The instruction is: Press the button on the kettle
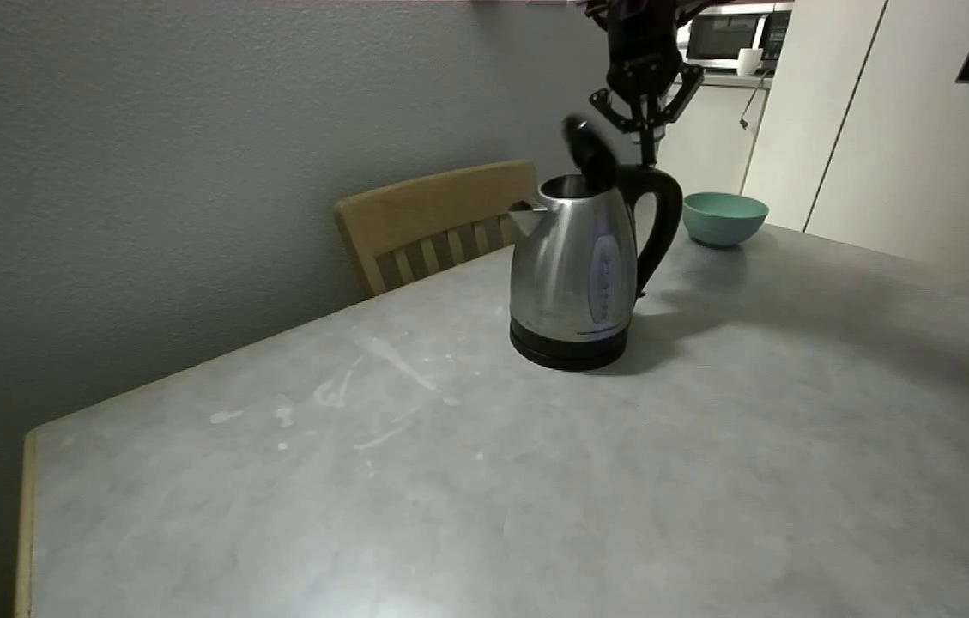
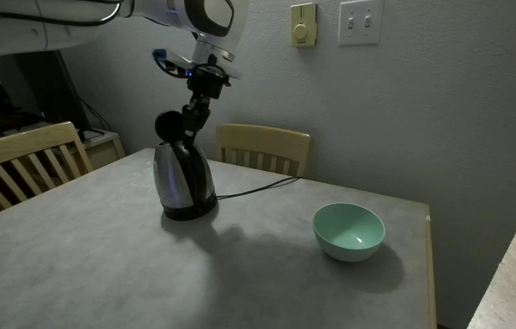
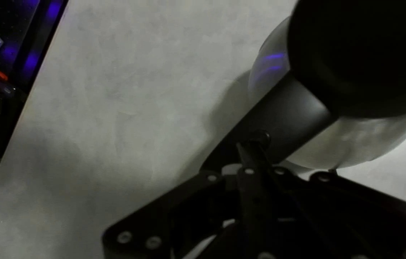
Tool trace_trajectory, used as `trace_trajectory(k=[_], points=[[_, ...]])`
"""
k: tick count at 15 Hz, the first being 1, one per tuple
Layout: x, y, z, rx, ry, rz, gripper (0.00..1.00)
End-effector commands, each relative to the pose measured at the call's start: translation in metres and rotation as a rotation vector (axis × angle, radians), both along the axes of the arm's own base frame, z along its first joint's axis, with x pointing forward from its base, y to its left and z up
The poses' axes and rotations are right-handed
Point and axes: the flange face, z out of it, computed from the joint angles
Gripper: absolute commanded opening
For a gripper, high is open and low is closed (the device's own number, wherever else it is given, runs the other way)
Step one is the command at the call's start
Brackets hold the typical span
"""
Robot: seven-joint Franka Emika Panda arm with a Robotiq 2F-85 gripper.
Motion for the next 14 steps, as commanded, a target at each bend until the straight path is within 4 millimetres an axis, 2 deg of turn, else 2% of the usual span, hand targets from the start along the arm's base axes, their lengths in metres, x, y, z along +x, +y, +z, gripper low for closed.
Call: trace_trajectory(k=[1,4,11,14], points=[[-0.001,0.021,-0.050,0.047,0.077,0.062,0.00],[-0.004,0.029,-0.053,0.028,0.108,0.072,0.00],[0.002,0.032,-0.004,-0.097,0.015,0.057,0.00],[0.008,0.035,0.008,-0.142,-0.042,0.055,0.00]])
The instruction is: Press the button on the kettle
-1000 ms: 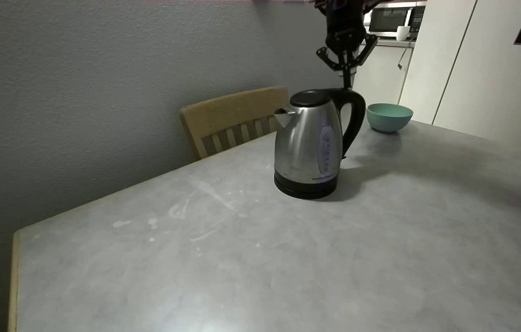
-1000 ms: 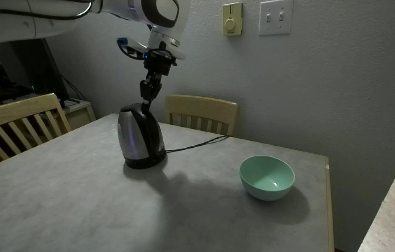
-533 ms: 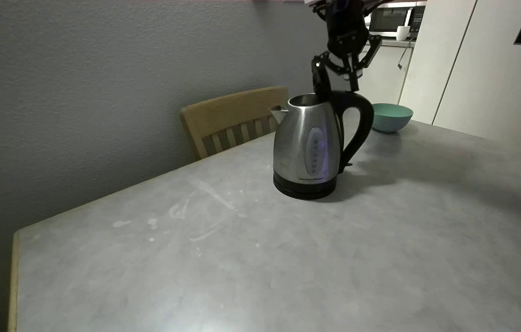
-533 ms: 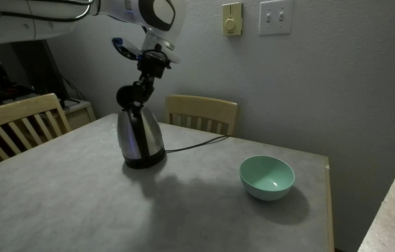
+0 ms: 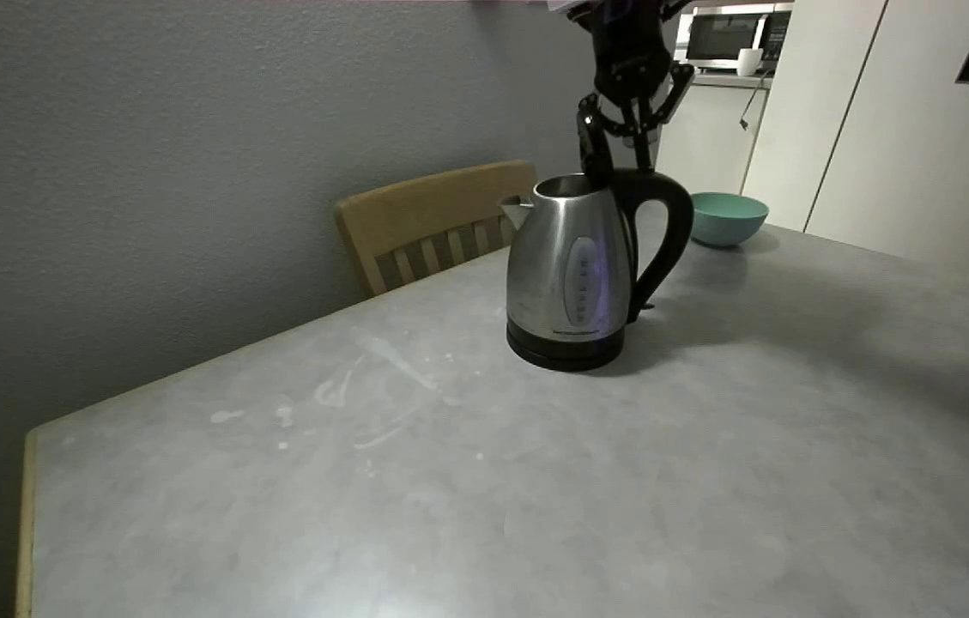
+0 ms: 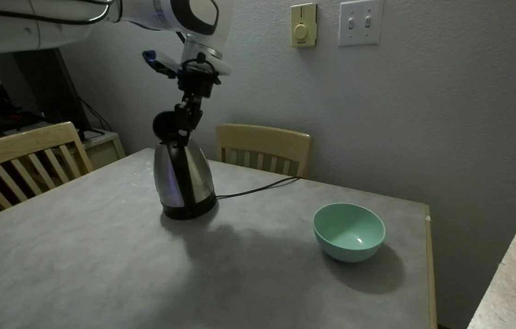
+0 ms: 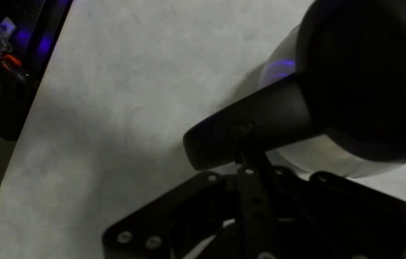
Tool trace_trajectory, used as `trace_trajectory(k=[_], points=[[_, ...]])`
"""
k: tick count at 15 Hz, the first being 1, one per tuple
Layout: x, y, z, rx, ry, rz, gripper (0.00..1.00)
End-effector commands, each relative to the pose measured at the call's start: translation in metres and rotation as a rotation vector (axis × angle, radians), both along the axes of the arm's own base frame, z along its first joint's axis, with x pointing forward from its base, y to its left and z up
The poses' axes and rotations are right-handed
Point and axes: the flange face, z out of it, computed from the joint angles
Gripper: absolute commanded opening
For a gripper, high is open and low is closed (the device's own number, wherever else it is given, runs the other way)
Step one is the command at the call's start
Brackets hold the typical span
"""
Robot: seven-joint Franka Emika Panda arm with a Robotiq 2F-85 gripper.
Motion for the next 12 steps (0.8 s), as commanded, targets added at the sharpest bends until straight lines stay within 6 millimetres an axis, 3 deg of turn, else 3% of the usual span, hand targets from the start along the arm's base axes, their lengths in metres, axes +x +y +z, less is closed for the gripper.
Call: trace_trajectory(k=[1,7,12], points=[[0.009,0.004,0.010,-0.065,-0.070,-0.003,0.00],[0.015,0.003,0.029,-0.135,-0.145,-0.027,0.00],[0.013,0.004,0.057,-0.162,-0.182,-0.052,0.00]])
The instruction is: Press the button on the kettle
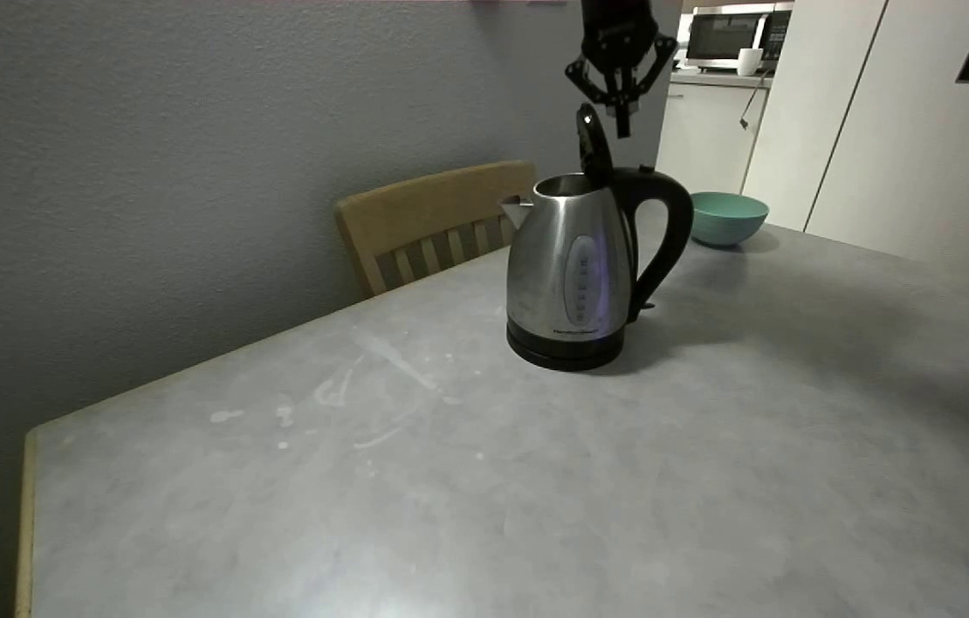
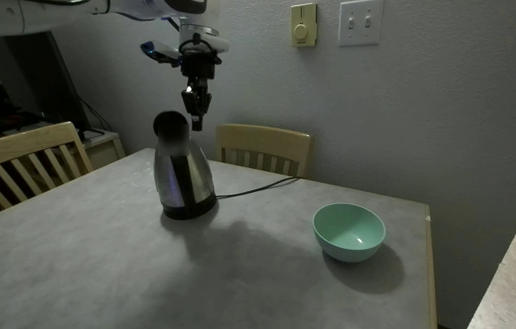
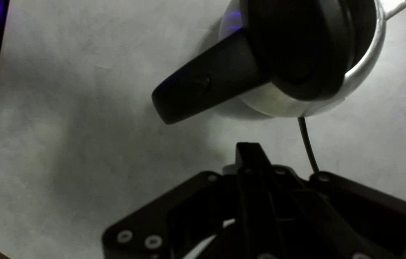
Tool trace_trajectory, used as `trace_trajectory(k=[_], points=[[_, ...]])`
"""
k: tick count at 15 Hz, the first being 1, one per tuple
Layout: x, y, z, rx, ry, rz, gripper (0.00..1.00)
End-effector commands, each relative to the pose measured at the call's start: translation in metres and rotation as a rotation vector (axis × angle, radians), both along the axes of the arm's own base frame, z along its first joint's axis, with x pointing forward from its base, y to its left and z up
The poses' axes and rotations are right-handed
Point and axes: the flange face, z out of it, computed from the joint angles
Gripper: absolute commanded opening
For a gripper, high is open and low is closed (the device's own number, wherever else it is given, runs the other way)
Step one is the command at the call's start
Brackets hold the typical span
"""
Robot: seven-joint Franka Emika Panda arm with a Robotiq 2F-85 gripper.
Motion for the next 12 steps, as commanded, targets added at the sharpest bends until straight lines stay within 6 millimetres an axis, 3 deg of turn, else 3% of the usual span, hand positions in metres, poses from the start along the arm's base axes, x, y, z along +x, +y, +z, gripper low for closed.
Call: trace_trajectory(k=[1,9,10,11,12], points=[[-0.002,0.001,0.025,-0.036,-0.033,-0.014,0.00],[-0.006,0.006,0.066,-0.067,-0.093,-0.047,0.00],[-0.007,0.005,0.068,-0.062,-0.096,-0.053,0.14],[-0.006,0.007,0.060,-0.041,-0.083,-0.041,0.02],[-0.006,0.007,0.063,-0.042,-0.087,-0.044,0.07]])
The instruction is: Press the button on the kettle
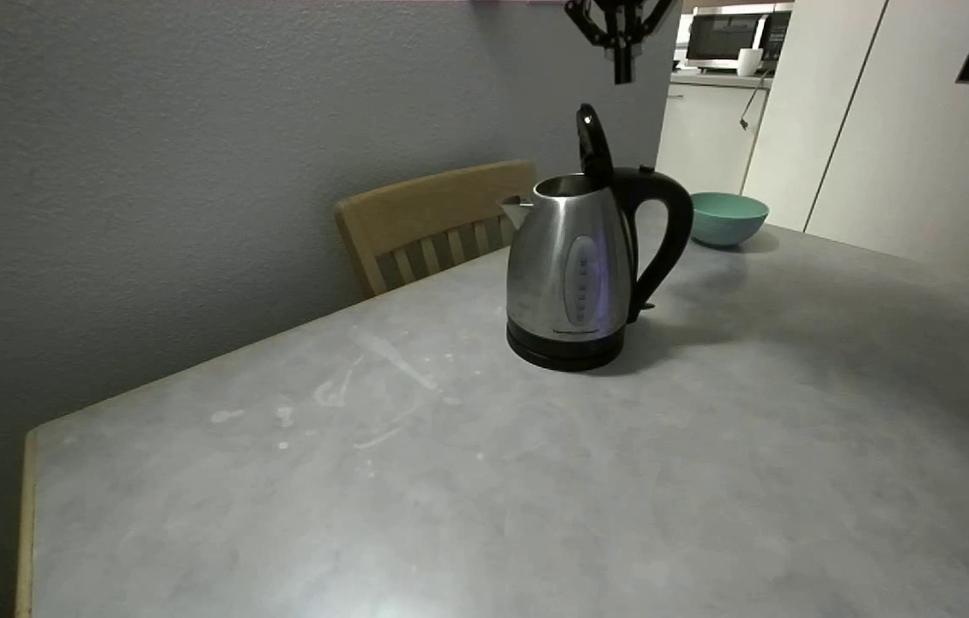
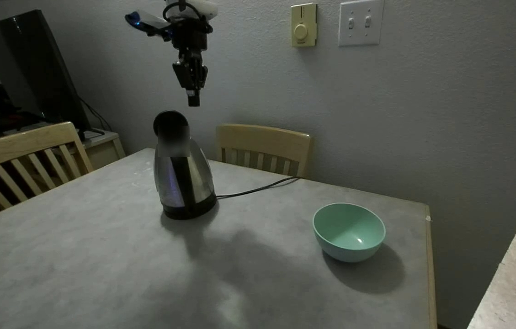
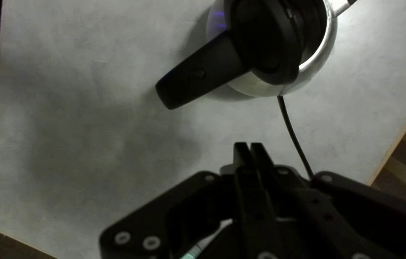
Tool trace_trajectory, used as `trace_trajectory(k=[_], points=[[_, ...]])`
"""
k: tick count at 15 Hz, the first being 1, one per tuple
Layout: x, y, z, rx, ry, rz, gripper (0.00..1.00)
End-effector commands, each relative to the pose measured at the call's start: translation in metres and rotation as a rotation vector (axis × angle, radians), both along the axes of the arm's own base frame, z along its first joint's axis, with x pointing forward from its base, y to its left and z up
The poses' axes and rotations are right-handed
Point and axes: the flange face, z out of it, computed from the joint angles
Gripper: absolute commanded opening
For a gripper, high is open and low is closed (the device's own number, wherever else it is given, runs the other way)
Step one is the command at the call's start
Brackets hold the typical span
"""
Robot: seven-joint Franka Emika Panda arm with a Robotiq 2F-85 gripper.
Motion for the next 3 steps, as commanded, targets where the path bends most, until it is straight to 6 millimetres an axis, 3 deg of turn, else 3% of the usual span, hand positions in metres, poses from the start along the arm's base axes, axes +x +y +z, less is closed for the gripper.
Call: trace_trajectory(k=[1,3], points=[[-0.0003,0.0000,0.0018,0.000,-0.002,-0.001,0.13],[-0.0004,0.0000,0.0023,0.000,-0.003,-0.002,0.14]])
